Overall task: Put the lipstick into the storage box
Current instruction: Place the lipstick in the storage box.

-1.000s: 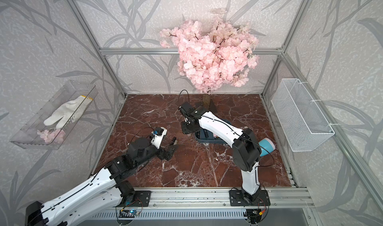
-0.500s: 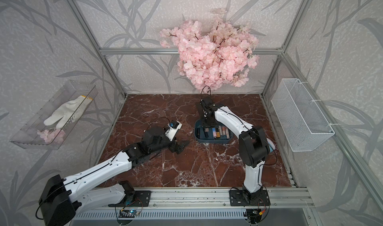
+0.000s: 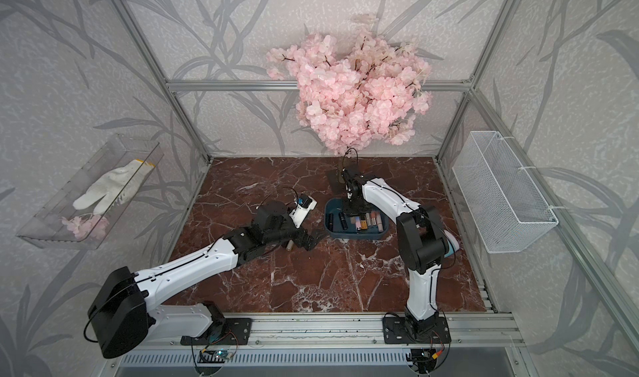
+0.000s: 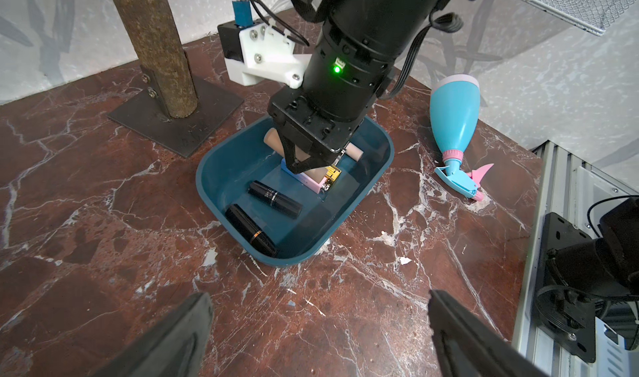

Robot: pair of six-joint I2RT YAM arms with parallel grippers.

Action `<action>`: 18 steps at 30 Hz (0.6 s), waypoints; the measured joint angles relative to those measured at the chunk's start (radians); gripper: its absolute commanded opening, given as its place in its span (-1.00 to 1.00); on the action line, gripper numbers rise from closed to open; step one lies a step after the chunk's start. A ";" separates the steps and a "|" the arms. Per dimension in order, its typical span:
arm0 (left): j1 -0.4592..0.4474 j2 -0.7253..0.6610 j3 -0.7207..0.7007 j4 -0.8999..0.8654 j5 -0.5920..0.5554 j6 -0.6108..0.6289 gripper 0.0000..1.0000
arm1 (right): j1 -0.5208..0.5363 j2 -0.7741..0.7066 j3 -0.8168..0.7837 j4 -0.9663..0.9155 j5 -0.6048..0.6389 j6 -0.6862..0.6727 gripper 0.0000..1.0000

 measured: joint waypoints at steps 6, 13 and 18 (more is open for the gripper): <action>0.000 0.002 0.000 -0.001 0.006 -0.008 1.00 | 0.000 0.022 -0.026 0.012 -0.005 -0.003 -0.60; 0.002 -0.004 0.000 -0.007 0.006 -0.011 1.00 | 0.000 0.045 -0.026 0.026 -0.008 -0.003 -0.58; 0.006 -0.016 0.000 -0.008 0.005 -0.015 1.00 | 0.000 0.063 -0.026 0.032 -0.007 -0.002 -0.57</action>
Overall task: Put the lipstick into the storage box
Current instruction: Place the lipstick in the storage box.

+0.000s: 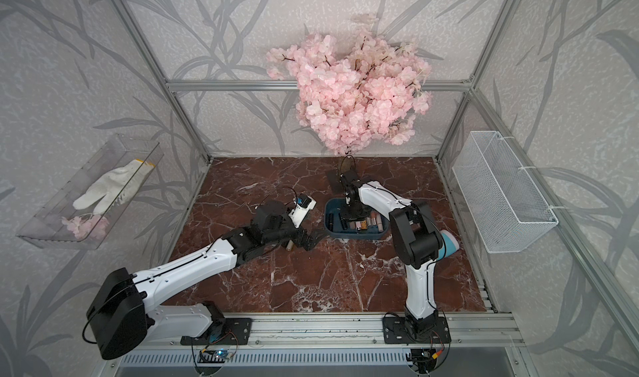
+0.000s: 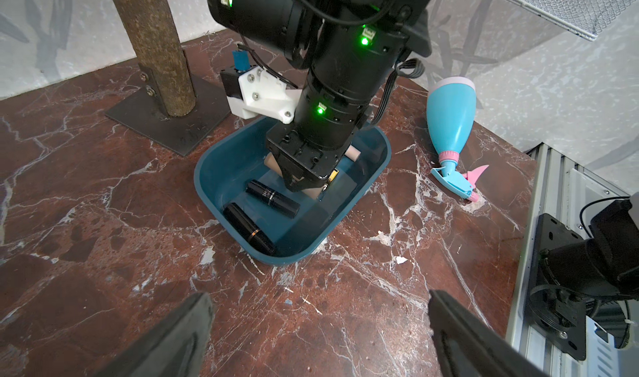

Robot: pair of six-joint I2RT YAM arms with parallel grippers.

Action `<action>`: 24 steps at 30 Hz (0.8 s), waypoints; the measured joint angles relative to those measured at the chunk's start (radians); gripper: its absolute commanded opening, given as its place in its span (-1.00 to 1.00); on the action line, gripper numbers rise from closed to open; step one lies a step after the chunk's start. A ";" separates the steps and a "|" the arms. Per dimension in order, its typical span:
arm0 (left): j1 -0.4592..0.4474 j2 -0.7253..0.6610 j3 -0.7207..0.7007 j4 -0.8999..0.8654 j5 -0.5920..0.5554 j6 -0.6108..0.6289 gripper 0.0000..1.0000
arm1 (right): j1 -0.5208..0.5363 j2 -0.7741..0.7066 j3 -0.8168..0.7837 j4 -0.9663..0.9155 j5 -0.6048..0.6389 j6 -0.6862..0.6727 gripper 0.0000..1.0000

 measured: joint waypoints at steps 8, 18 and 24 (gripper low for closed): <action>0.002 -0.020 -0.005 -0.015 -0.001 0.000 1.00 | 0.000 0.024 0.000 0.016 0.001 0.004 -0.55; 0.008 -0.029 -0.015 -0.019 -0.004 -0.001 1.00 | 0.000 0.042 0.000 0.018 0.007 0.008 -0.48; 0.010 -0.049 -0.023 -0.024 -0.007 -0.002 1.00 | 0.000 0.047 0.000 0.018 0.008 0.014 -0.42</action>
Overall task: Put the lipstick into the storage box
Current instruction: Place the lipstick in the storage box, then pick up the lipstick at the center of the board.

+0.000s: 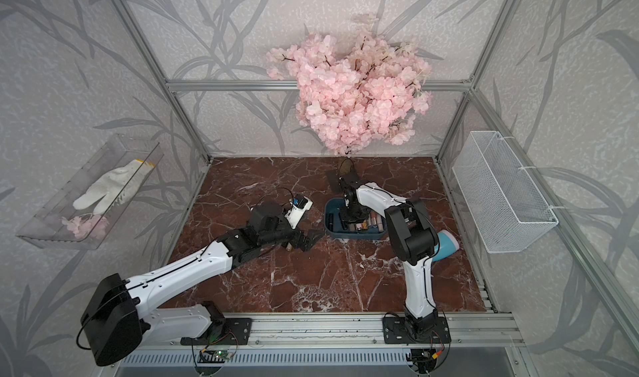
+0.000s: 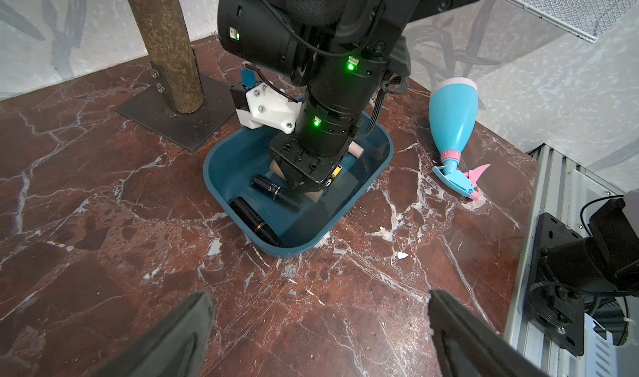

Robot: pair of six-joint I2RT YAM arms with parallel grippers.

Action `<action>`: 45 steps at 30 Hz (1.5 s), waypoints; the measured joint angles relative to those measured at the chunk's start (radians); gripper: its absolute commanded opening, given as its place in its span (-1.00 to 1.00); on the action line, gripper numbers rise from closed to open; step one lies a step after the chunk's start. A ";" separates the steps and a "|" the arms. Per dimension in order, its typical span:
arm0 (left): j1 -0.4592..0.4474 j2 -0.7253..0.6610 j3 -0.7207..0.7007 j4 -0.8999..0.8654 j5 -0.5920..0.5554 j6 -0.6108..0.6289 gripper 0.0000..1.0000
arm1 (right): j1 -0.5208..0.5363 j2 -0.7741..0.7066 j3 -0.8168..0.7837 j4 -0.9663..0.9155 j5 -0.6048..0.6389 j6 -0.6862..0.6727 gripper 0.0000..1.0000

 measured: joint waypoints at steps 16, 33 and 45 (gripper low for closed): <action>0.004 -0.056 -0.020 -0.031 -0.016 0.000 1.00 | 0.000 -0.002 0.000 0.002 0.004 0.020 -0.32; 0.014 -0.294 -0.151 -0.038 -0.153 -0.068 1.00 | 0.126 -0.215 0.057 -0.104 0.064 0.052 -0.23; 0.017 -0.585 -0.245 -0.155 -0.259 -0.117 1.00 | 0.285 -0.210 0.132 -0.132 0.053 0.108 -0.21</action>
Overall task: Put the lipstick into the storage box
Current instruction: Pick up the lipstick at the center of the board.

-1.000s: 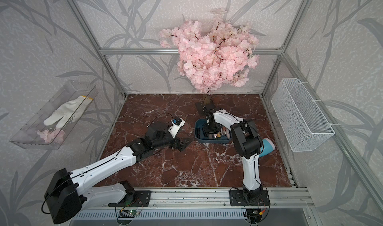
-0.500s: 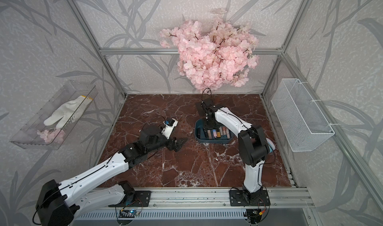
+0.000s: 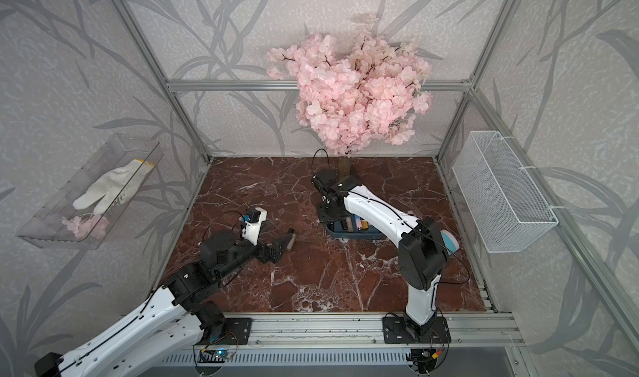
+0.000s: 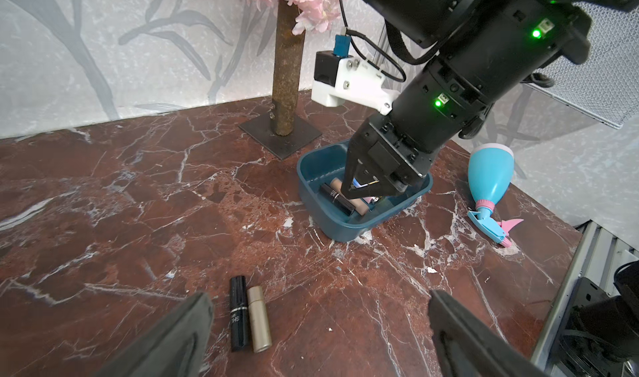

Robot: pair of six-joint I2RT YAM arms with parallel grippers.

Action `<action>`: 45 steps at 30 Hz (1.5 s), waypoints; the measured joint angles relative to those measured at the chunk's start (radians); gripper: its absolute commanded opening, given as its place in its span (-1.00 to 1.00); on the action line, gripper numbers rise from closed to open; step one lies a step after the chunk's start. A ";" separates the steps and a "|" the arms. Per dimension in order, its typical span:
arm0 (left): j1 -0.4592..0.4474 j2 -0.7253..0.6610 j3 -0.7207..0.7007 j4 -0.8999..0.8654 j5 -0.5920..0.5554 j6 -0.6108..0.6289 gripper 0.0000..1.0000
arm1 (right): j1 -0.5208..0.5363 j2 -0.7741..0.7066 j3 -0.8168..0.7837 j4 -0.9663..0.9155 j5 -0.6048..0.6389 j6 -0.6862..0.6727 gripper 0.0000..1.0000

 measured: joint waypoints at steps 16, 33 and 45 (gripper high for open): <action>0.000 -0.130 -0.054 -0.105 -0.053 -0.049 1.00 | 0.100 0.147 0.079 0.018 -0.091 0.073 -0.14; 0.001 -0.161 -0.054 -0.131 -0.075 -0.047 1.00 | 0.149 0.264 0.104 0.061 -0.159 0.128 -0.10; 0.001 -0.195 -0.054 -0.176 -0.082 -0.030 1.00 | 0.154 0.346 0.142 0.081 -0.174 0.157 -0.07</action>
